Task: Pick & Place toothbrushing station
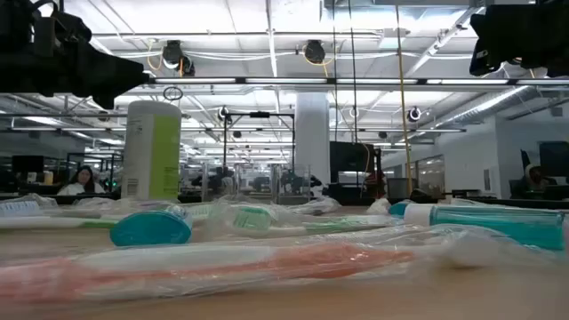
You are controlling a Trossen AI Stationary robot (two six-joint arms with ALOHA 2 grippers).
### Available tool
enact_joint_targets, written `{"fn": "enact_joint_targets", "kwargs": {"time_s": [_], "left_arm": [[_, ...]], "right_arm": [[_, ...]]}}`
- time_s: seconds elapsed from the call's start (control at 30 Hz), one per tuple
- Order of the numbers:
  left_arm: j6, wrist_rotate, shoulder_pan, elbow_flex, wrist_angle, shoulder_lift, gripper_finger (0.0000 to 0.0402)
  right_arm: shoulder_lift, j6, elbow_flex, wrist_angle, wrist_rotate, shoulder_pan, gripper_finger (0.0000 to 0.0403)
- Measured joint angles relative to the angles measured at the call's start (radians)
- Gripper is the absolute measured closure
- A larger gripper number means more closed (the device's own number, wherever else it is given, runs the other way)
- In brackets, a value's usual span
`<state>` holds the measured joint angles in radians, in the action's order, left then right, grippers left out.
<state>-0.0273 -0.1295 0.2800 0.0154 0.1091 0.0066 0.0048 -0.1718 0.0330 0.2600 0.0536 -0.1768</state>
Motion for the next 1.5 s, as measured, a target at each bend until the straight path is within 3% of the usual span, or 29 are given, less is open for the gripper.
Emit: {"fn": "enact_joint_targets", "kwargs": {"time_s": [0.3,0.47,0.7,0.87,1.13,1.37,1.5], "left_arm": [[-0.001,0.000,0.000,0.000,0.000,0.000,0.0249],[-0.053,0.000,0.000,0.000,0.000,0.000,0.0249],[-0.262,0.000,0.000,0.000,0.000,0.000,0.0249],[-0.280,0.000,0.000,0.000,0.000,0.000,0.0249],[-0.390,-0.002,0.000,0.000,-0.001,0.000,0.0249],[-0.401,-0.001,-0.001,0.008,-0.002,0.000,0.0249],[-0.384,-0.002,-0.001,0.034,-0.030,0.000,0.0249]], "right_arm": [[0.000,-0.055,0.000,-0.002,0.000,0.000,0.0314],[0.000,0.028,0.000,0.002,0.000,0.000,0.0314],[0.000,0.156,0.000,0.002,0.000,0.000,0.0314],[0.000,0.160,0.000,-0.002,0.000,0.000,0.0314],[0.003,0.328,0.000,-0.052,-0.001,0.000,0.0314],[0.104,0.394,0.003,-0.044,-0.135,-0.001,0.0314],[0.207,0.396,0.042,-0.039,-0.157,-0.001,0.0314]]}}
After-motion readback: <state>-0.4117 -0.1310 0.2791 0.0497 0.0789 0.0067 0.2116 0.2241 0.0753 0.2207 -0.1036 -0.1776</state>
